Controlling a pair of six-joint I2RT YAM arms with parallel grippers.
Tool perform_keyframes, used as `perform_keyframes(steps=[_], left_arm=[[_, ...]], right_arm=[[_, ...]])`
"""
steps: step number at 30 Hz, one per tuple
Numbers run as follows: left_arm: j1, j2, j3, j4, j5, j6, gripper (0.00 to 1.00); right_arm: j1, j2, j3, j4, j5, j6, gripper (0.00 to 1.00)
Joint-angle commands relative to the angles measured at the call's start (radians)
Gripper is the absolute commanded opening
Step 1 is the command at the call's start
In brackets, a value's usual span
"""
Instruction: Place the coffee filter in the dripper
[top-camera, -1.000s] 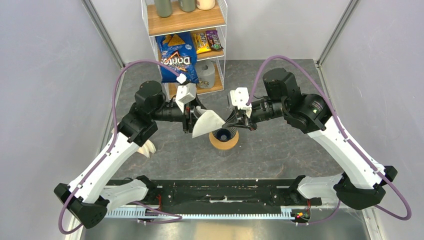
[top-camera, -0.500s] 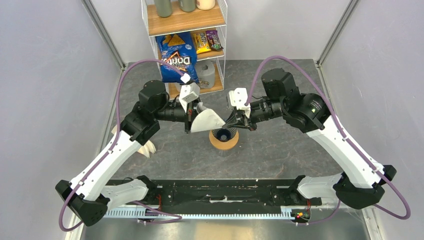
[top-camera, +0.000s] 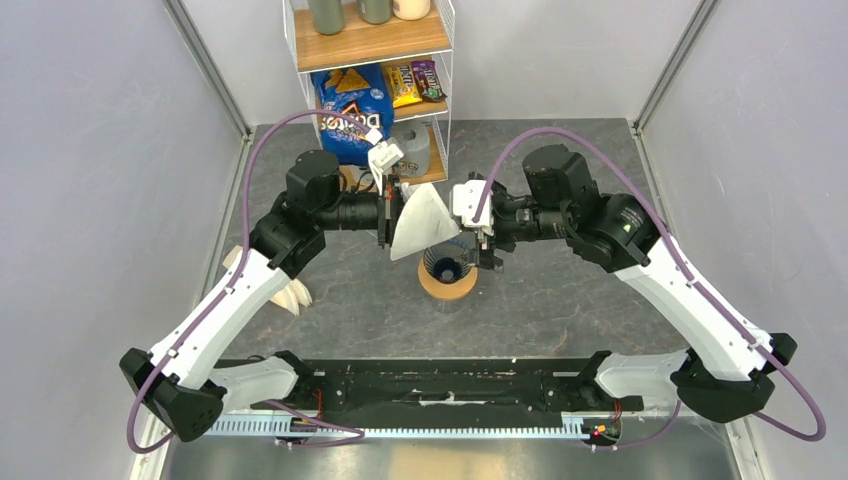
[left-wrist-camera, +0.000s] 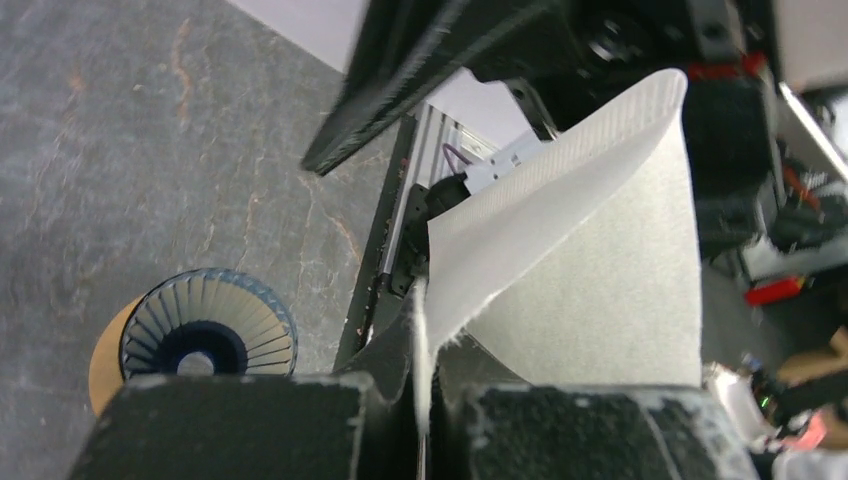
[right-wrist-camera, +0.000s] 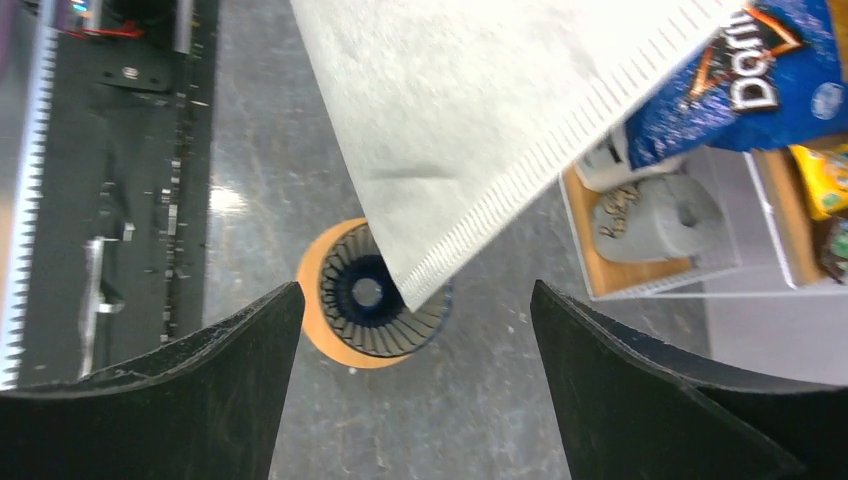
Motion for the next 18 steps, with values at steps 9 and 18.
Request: perform_keyframes(steps=[9, 18], left_arm=[[0.016, 0.059, 0.125, -0.122, -0.216, -0.242, 0.02], [0.015, 0.042, 0.107, -0.113, -0.2, -0.25, 0.02]], right_arm=[[0.046, 0.038, -0.03, 0.181, 0.178, -0.01, 0.72], [0.054, 0.052, -0.033, 0.223, 0.177, -0.038, 0.5]])
